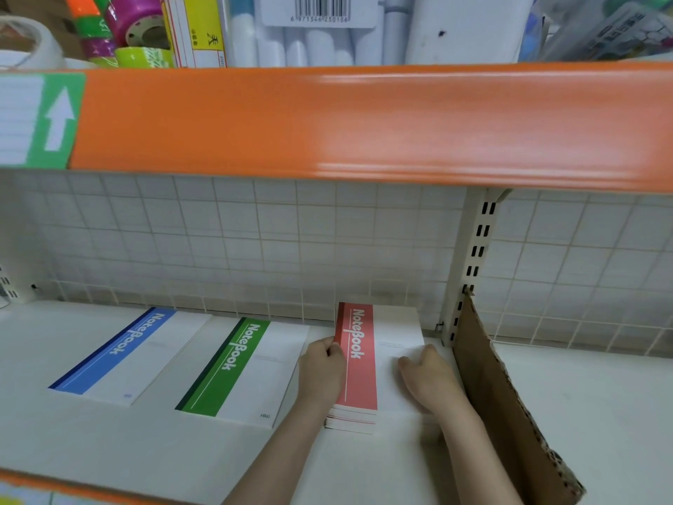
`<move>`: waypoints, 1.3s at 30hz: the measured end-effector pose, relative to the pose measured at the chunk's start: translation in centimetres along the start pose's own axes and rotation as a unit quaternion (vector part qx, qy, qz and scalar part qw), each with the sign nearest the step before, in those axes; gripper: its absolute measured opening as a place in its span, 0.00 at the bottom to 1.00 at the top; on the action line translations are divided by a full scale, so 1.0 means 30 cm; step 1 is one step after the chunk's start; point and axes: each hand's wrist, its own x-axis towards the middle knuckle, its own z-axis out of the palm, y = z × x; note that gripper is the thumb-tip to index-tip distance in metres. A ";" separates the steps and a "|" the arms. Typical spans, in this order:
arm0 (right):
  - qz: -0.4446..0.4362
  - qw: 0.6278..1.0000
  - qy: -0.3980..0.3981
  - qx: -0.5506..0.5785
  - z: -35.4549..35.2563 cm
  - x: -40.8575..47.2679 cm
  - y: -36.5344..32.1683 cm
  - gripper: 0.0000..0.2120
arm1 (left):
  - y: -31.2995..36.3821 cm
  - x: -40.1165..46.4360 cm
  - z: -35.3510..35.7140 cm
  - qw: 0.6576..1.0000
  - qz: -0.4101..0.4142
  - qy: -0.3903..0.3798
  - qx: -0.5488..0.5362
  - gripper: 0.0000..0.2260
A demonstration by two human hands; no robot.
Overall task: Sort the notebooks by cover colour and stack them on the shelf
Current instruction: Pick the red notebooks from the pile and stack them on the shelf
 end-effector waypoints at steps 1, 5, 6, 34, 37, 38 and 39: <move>0.001 1.000 -0.002 -0.004 -0.003 -0.001 -0.002 0.19 | -0.001 0.001 -0.004 1.000 -0.006 -0.006 -0.011 0.16; 0.014 1.000 0.007 -0.013 -0.026 -0.004 -0.012 0.26 | -0.005 0.009 -0.044 0.999 -0.011 -0.029 -0.010 0.16; 0.017 0.999 0.014 -0.027 -0.030 -0.008 -0.019 0.27 | -0.008 0.011 -0.065 1.000 0.001 -0.026 0.005 0.14; -0.340 0.906 -0.158 -0.197 0.969 -0.446 -0.860 0.28 | -0.495 -0.058 -1.361 0.939 -0.011 0.094 0.330 0.16; -0.366 0.896 -0.163 -0.191 1.086 -0.516 -0.939 0.28 | -0.555 -0.090 -1.492 0.933 -0.030 0.109 0.341 0.16; -0.373 0.893 -0.167 -0.191 1.123 -0.540 -0.964 0.28 | -0.573 -0.103 -1.533 0.932 -0.035 0.116 0.342 0.16; -0.379 0.889 -0.175 -0.190 1.158 -0.564 -0.988 0.28 | -0.589 -0.119 -1.572 0.930 -0.041 0.122 0.344 0.16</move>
